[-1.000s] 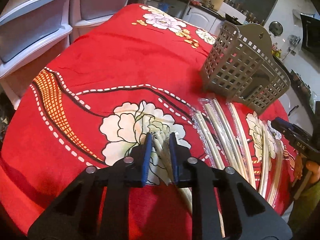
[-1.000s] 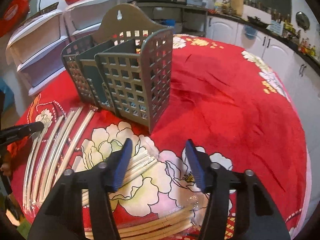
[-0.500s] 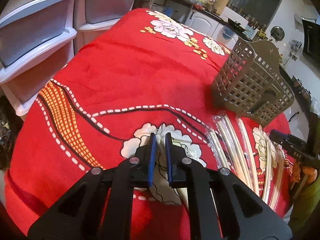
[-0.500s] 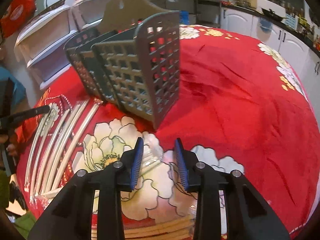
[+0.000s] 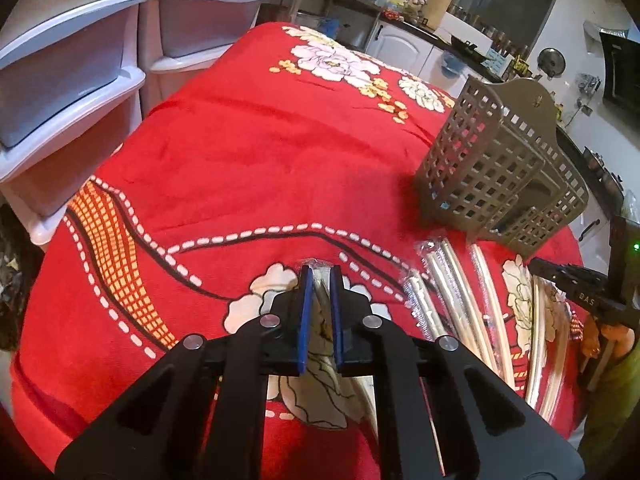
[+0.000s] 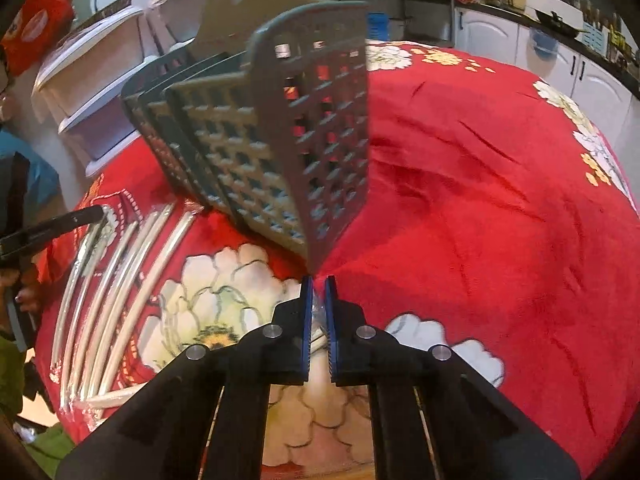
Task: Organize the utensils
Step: 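Lift both held chopstick pairs off the cloth with both grippers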
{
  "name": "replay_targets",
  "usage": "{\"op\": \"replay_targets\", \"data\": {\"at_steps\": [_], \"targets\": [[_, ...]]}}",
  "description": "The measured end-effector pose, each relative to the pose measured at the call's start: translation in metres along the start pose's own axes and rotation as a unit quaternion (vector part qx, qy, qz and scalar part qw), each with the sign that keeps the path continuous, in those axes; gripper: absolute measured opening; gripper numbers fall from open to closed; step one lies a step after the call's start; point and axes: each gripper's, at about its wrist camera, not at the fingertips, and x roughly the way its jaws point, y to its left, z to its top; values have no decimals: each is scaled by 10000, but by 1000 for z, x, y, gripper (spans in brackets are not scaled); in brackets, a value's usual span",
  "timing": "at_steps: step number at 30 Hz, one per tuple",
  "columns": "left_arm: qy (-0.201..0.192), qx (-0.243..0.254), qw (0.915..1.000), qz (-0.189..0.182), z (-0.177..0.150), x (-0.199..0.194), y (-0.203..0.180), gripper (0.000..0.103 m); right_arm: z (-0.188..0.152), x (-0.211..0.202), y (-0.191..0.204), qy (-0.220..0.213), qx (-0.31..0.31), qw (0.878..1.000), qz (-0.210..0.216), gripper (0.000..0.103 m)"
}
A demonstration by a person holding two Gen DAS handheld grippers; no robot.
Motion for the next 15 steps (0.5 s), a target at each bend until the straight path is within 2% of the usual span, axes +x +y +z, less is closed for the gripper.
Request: {"op": "replay_targets", "data": {"at_steps": [10,13,15], "targets": [[-161,155,9997,-74,9,-8,-17,3,-10,-16,-30,-56,449,9990,-64,8],[-205,194,9995,-121,10,-10,-23,3,-20,-26,-36,-111,595,9982,33,15],[-241,211,9994,-151,9,-13,-27,3,-28,-32,-39,-117,710,9973,143,23]]}}
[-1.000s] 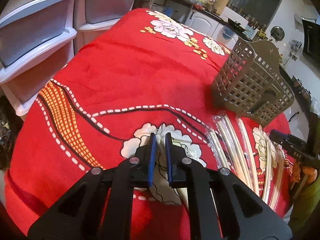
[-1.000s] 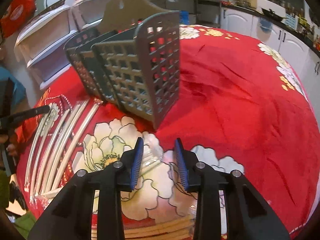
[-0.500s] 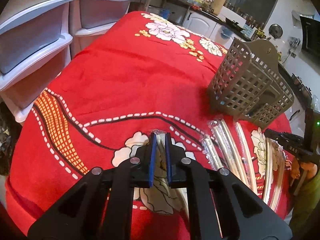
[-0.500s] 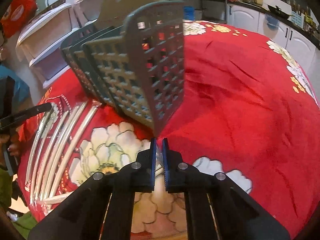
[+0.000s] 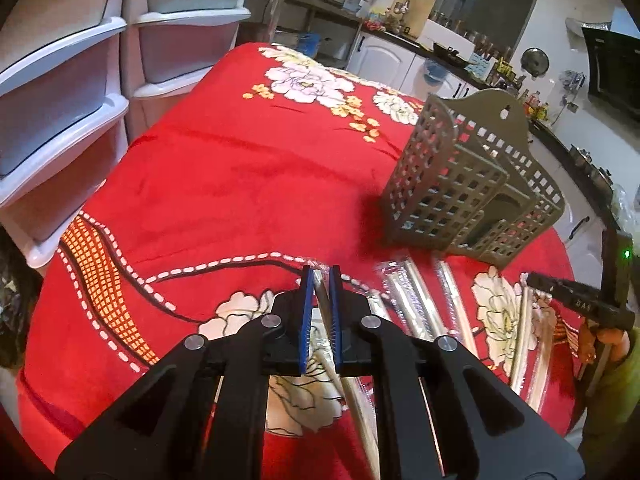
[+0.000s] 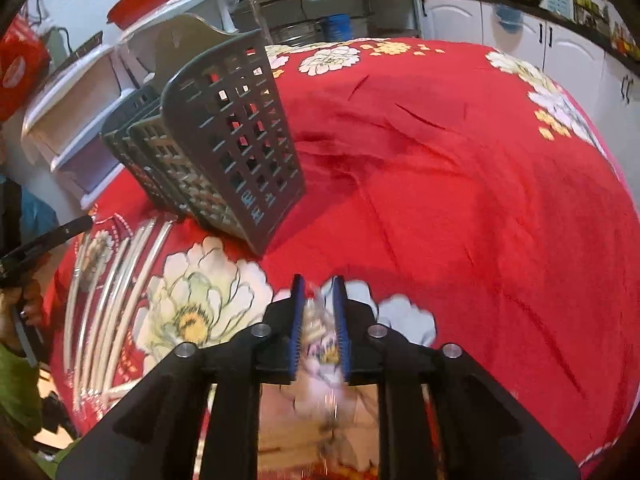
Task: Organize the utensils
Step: 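Lift both held chopstick pairs off the cloth with both grippers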
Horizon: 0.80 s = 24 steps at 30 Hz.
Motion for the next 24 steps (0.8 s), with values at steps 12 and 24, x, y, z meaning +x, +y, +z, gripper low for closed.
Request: {"op": "replay_targets", "data": {"at_steps": [12,24], "targets": [[-269,218,9993,-103,9,-24,-25,2,-17,-13,1,-117,111,9998,109,1],[-537,428,9975,-160,18,-49,-49,2,-6,-8,1,-106,-76,9999,49,17]]}}
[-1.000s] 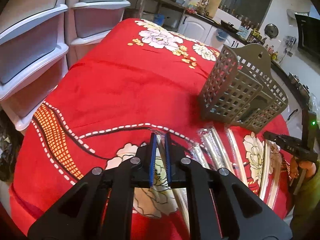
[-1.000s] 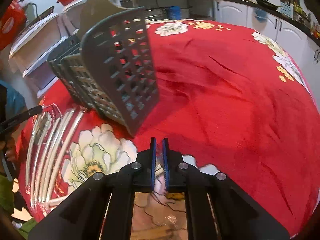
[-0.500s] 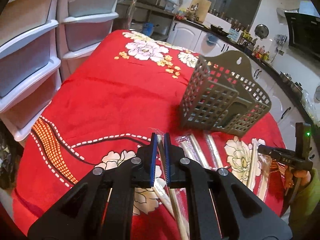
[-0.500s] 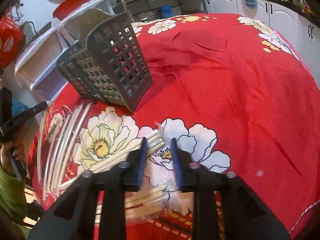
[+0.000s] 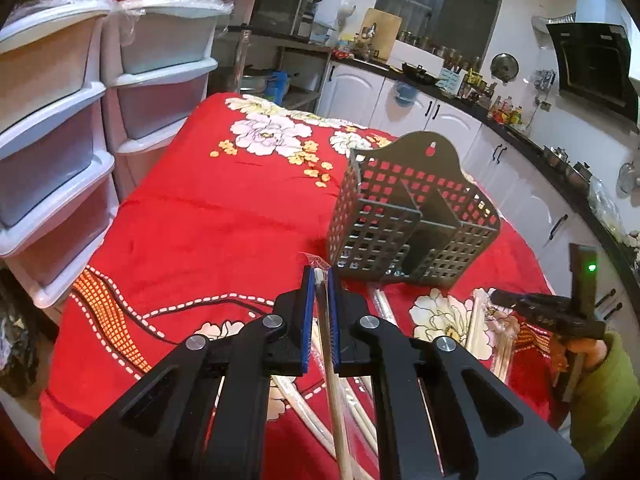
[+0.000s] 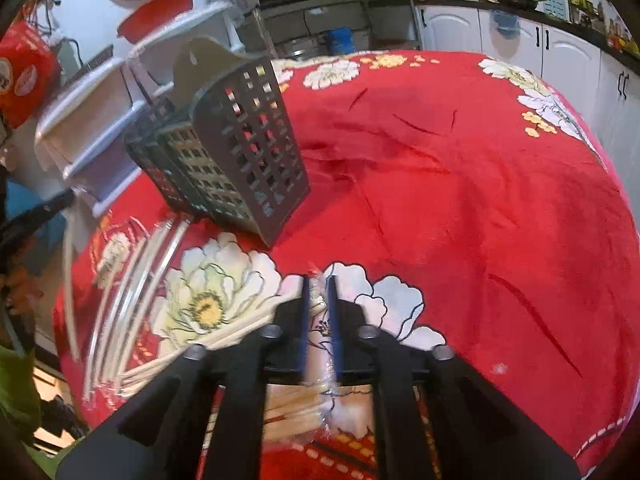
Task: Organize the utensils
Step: 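Lift both held chopstick pairs off the cloth with both grippers, then lower both held chopstick pairs into the grey caddy compartments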
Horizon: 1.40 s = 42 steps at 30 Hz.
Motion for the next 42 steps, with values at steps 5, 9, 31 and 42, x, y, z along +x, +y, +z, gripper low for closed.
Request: {"op": "replay_targets", "data": {"at_steps": [5,9,31,42], "targets": [[-60,38,10000,-25,5,-4,-7,2,-5,10,-1,108,-51,9999,34,14],[-106,88,9999,-50,9,-8,-13,2,-5,2,-1,-2,-78,9998,188,1],[-526,293,9976,-331,44,-16,-51,2,-1,15,-5,162,-257,9986,426,8],[-665,340,9960,-486,63,-16,-61,2,8,-40,1,-433,-303,9972,533,2]]}}
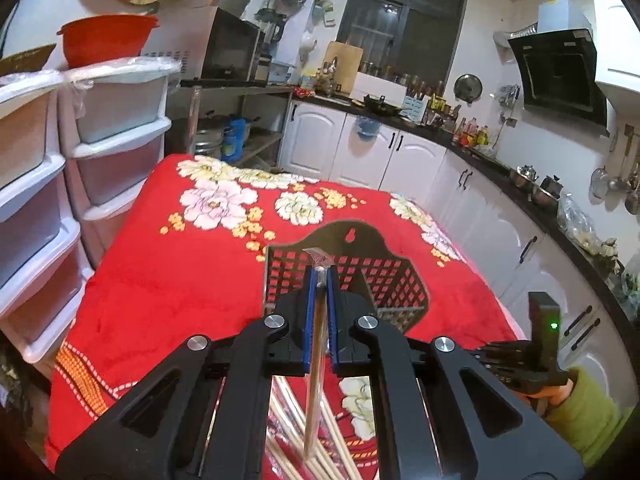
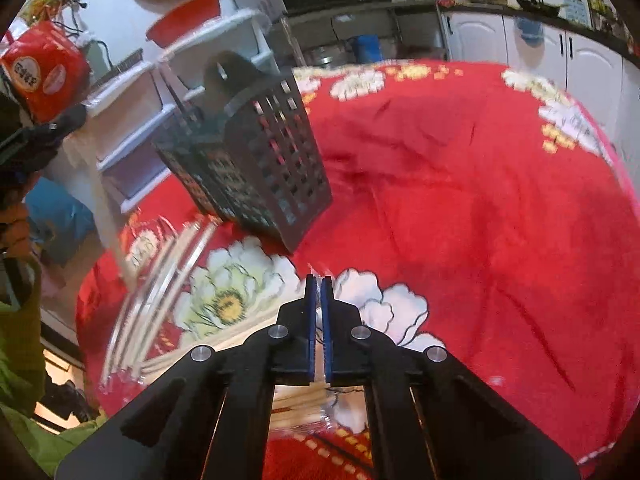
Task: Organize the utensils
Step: 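Lower both held chopstick pairs into the grey caddy compartments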
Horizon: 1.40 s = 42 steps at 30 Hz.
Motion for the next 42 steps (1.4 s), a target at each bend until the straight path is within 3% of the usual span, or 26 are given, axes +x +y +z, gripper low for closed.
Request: {"op": "replay_targets", "data": {"at_steps": [11,24,34,42], "targets": [[-284,199,9992,-209,34,-12,-18,2,44,-73,51,-798,-630,9948,-20,1],[-779,464,9951,-400,84,-37,-39,2,118,-139,101,-1783,-1266,9756,-188,1],[-1042,661,9917,-364,115,-43,-43,2,157,-152,134,-2149,-1563,9640,-13,1],[-1010,640,9922,-349,122,-36,-36,2,174,-136,143,-2117,-1571,9646,56,1]]}}
